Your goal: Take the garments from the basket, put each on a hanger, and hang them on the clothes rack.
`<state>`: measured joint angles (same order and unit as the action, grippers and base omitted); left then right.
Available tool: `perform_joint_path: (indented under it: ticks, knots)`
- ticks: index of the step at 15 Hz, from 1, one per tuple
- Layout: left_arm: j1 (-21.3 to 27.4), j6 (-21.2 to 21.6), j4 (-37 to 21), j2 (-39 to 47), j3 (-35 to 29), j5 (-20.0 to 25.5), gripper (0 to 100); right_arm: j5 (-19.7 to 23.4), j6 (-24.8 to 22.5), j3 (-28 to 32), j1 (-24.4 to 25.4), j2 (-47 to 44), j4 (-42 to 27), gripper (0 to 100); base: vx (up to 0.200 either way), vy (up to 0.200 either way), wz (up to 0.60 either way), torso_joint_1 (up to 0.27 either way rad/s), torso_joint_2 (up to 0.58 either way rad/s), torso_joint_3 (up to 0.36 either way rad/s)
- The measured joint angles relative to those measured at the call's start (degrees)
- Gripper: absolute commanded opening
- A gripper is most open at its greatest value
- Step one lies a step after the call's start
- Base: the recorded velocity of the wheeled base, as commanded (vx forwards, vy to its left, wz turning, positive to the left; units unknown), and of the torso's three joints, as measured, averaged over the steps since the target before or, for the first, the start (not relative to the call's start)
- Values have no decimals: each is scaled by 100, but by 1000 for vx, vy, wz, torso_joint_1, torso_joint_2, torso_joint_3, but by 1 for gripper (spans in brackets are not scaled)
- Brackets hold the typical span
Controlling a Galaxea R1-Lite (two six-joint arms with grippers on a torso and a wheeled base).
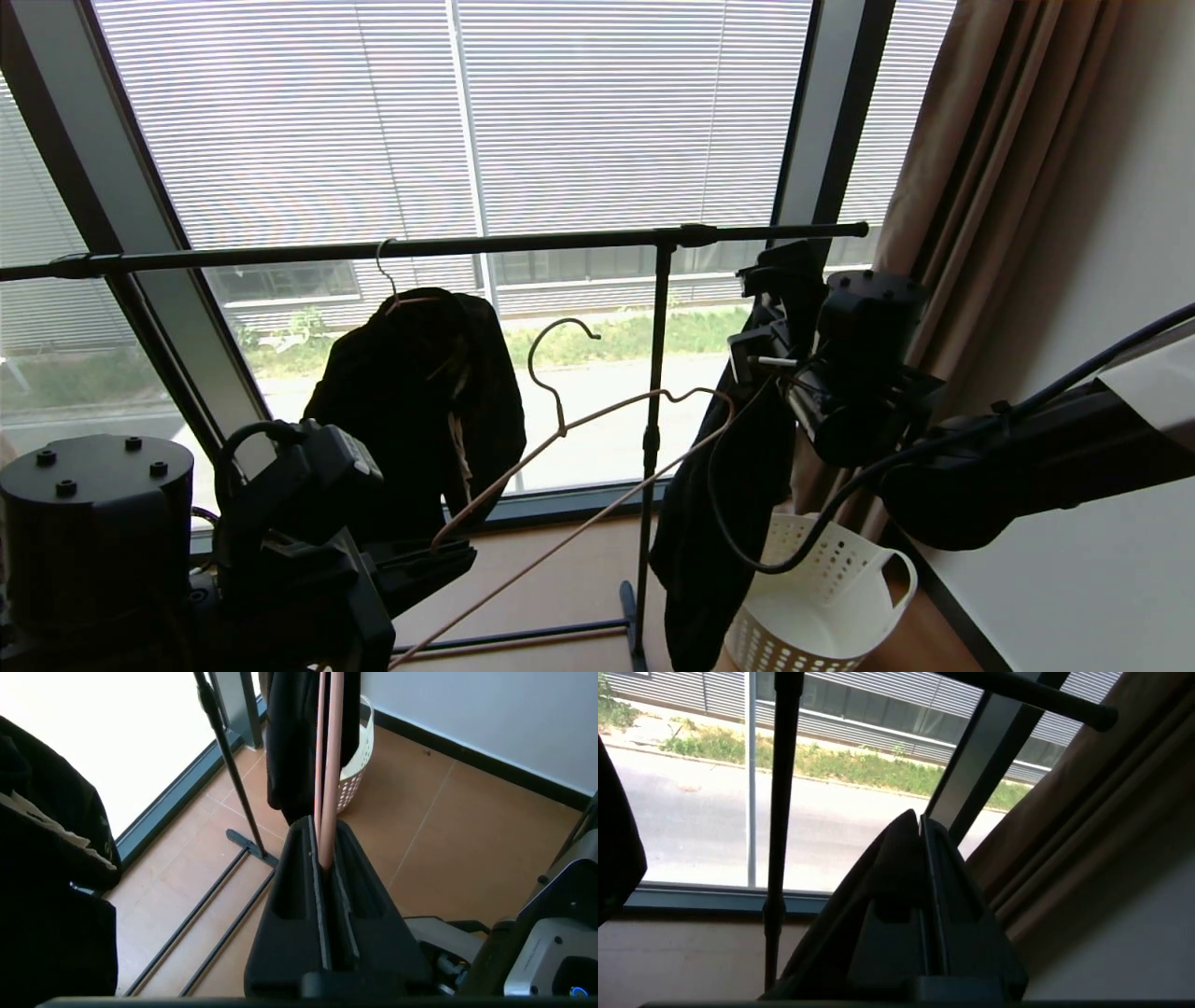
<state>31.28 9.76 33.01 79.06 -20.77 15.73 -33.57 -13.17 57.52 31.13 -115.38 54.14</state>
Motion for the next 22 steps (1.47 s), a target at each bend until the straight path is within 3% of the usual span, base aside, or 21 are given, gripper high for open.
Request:
perform_joint_path:
  ticks: [10,15,17,22]
  knots:
    - [88,2,46,380,-284,-5,0,-1,-7,-276,293,9,330,0,0,0,0,0,0,0]
    - [69,-5,770,697,-246,-40,0,0,-7,-352,395,34,332,0,0,0,0,0,0,0]
    - [63,-9,785,791,-260,-45,0,5,-11,-385,423,59,385,0,0,0,0,0,0,0]
    - [254,5,794,972,-299,-38,0,7,-369,-755,781,78,1226,0,0,0,0,0,0,0]
